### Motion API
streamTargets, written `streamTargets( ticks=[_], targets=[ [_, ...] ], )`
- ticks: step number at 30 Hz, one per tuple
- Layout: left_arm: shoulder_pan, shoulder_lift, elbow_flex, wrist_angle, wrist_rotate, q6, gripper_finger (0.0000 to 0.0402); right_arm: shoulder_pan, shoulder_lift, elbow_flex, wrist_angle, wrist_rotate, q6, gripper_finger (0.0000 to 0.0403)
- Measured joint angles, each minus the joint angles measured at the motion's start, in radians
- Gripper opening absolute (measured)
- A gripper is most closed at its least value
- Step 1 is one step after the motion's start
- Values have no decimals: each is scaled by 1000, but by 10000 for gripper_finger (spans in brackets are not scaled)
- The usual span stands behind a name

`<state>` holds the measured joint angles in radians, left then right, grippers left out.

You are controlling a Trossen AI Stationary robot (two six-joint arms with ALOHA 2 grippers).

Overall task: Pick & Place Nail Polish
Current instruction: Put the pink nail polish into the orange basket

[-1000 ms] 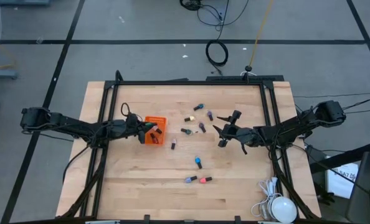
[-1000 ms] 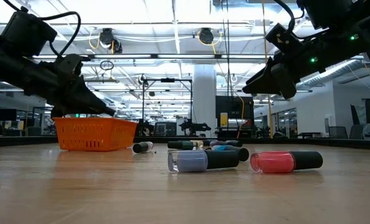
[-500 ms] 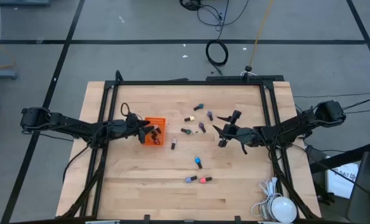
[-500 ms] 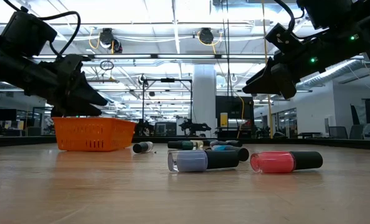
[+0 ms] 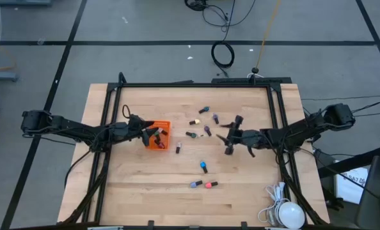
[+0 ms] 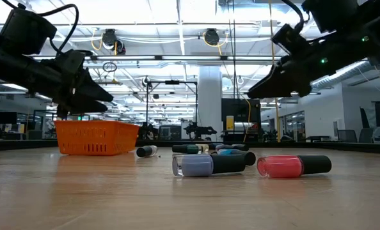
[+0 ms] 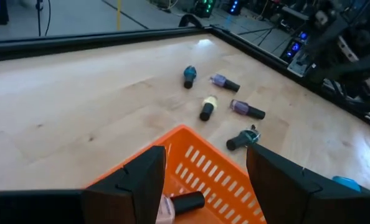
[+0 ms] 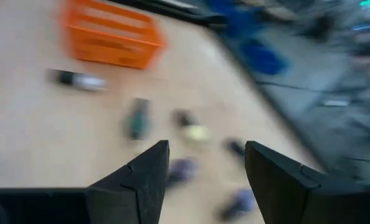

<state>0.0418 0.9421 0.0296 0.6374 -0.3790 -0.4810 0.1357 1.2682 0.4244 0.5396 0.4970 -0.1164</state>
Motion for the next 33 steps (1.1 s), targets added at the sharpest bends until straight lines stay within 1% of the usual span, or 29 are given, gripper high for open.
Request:
streamTargets(
  ticks=[2,3,5,7,12,15,18,22,28,30,33],
  targets=[
    [0,0,0,1,0,9,219,-16,0,0,5,-183,48,196],
    [0,0,0,1,0,9,220,-20,0,0,11,-258,66,196],
    [0,0,0,1,0,10,220,-21,0,0,18,-339,79,196],
    [0,0,0,1,-1,14,219,-2,0,0,17,-367,85,196],
    [0,0,0,2,-25,11,220,108,17,0,24,-363,140,196],
    [0,0,0,2,-26,8,219,206,46,8,32,-304,182,196],
    [0,0,0,3,-27,7,220,298,100,38,34,-242,214,197],
    [0,0,0,12,-33,3,219,383,229,100,54,-232,261,197],
    [0,0,0,20,-41,-29,220,443,451,174,68,-237,299,197],
    [0,0,0,20,-41,-32,219,445,492,193,66,-242,310,197],
    [0,0,0,20,-41,-36,220,441,510,209,71,-267,332,197]
  ],
)
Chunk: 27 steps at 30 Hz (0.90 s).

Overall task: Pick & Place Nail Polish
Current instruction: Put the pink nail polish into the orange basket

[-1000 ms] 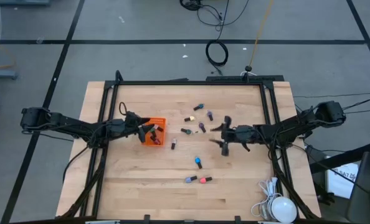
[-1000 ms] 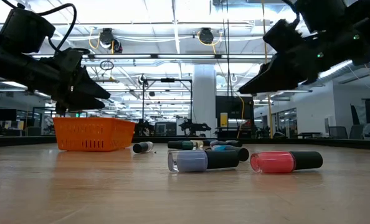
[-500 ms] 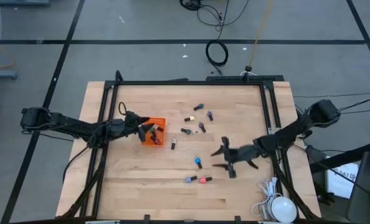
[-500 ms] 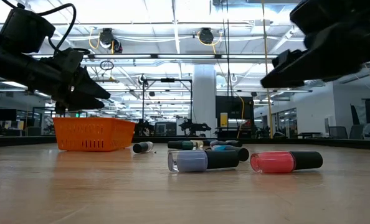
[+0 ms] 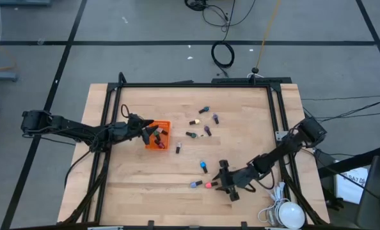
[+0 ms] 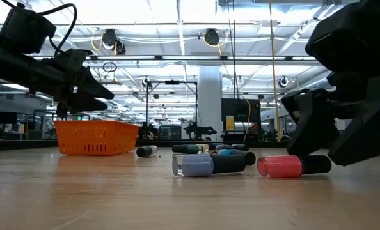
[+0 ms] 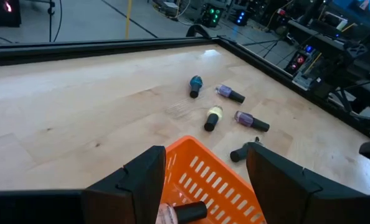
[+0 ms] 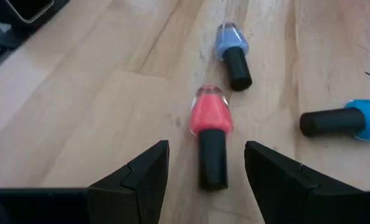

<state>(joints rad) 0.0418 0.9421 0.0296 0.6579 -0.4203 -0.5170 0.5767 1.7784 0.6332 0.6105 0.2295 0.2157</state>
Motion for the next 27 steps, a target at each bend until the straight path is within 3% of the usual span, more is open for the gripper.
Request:
streamTargets(
  ticks=[7,22,27],
  targets=[
    [0,0,0,-1,0,-16,219,-8,7,3,-52,-22,34,188],
    [0,0,0,-2,-13,-13,219,-44,5,4,-85,-25,-47,48],
    [0,0,0,-2,-27,-15,219,-47,1,2,-50,-29,-129,47]
  ],
)
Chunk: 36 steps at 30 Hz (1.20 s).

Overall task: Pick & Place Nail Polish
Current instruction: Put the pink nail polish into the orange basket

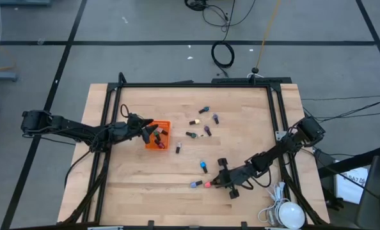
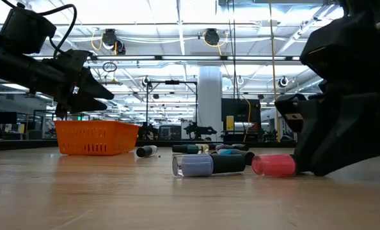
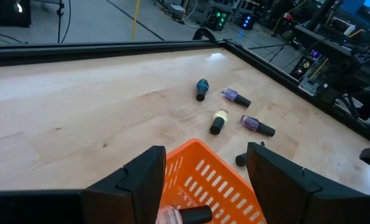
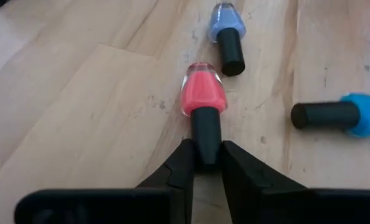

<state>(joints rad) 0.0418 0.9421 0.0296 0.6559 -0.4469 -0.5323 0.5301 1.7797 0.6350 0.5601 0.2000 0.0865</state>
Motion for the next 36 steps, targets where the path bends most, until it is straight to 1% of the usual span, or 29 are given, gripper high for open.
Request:
streamTargets(
  ticks=[3,7,9,11,13,15,17,19,21,23,25,26,28,30,32,36],
  targets=[
    [0,0,0,0,0,0,219,-1,-46,-2,-17,14,-65,47],
    [0,0,0,-1,0,0,219,-1,-162,-1,-78,102,-156,47],
    [0,0,0,-1,0,0,218,-1,-226,-1,-128,180,-228,47],
    [0,0,0,-2,0,-4,220,-6,-287,-1,-161,288,-319,47],
    [-3,0,0,-3,3,-23,220,-20,-334,-1,-171,398,-417,47],
    [-6,0,0,-3,5,-28,219,-48,-372,-1,-169,476,-515,47],
    [-10,0,0,-3,5,-28,219,-89,-397,-1,-150,507,-581,47],
    [-10,0,0,-3,7,-29,220,-140,-408,-1,-133,508,-618,47],
    [-10,0,0,-3,9,-29,220,-195,-406,-1,-118,507,-627,47],
    [-10,0,0,-2,9,-29,219,-256,-391,-1,-117,496,-591,47],
    [-10,0,0,-1,9,-28,219,-313,-380,-9,-118,427,-511,47],
    [-10,0,0,1,9,-26,220,-342,-372,-15,-108,370,-468,47],
    [-10,0,0,0,9,-27,220,-390,-356,-37,-51,231,-384,47],
    [-10,0,0,0,9,-28,219,-433,-349,-69,27,71,-304,47],
    [-10,0,0,0,9,-27,219,-473,-336,-96,126,-82,-230,47],
    [-10,0,0,0,10,-24,220,-541,-318,-163,342,-340,-54,47]
  ],
)
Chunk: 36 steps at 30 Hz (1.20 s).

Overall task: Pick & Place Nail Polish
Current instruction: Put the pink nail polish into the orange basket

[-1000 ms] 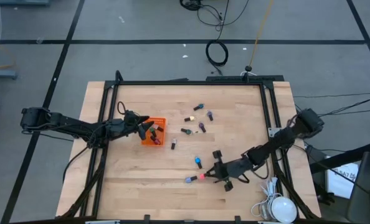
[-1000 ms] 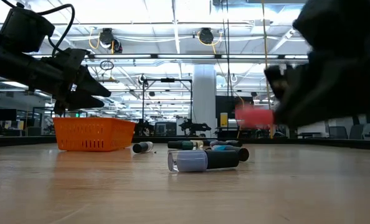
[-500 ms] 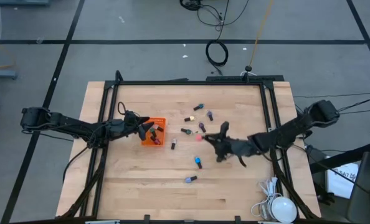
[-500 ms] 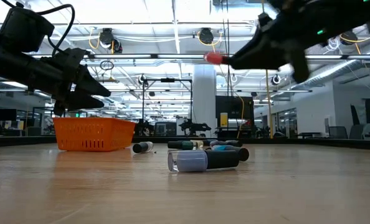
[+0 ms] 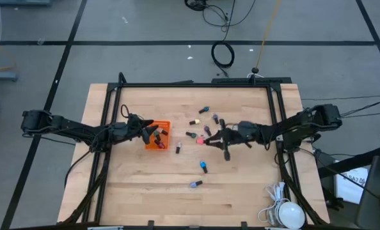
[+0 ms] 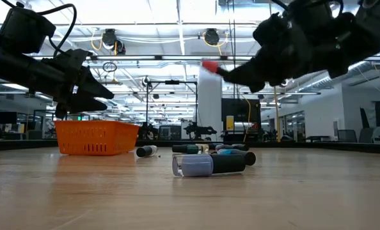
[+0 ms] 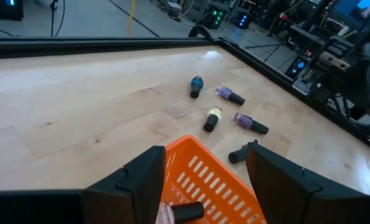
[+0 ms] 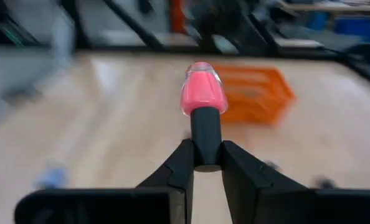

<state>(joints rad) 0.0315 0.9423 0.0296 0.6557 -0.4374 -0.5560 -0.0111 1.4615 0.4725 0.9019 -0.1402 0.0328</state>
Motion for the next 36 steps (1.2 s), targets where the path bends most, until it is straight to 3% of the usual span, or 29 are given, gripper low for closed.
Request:
streamTargets(
  ticks=[4,12,22,29,36],
  targets=[
    [0,0,0,0,0,0,219,-38,-2,-62,257,-176,202,47],
    [0,0,0,0,0,-30,219,-9,-3,-124,664,-363,443,47],
    [0,0,0,-2,1,-51,220,113,-45,-81,665,-390,427,47],
    [0,0,0,-9,4,-56,220,207,-49,-1,665,-491,414,47],
    [0,0,0,-13,10,-46,220,235,-50,12,662,-494,374,47]
  ],
)
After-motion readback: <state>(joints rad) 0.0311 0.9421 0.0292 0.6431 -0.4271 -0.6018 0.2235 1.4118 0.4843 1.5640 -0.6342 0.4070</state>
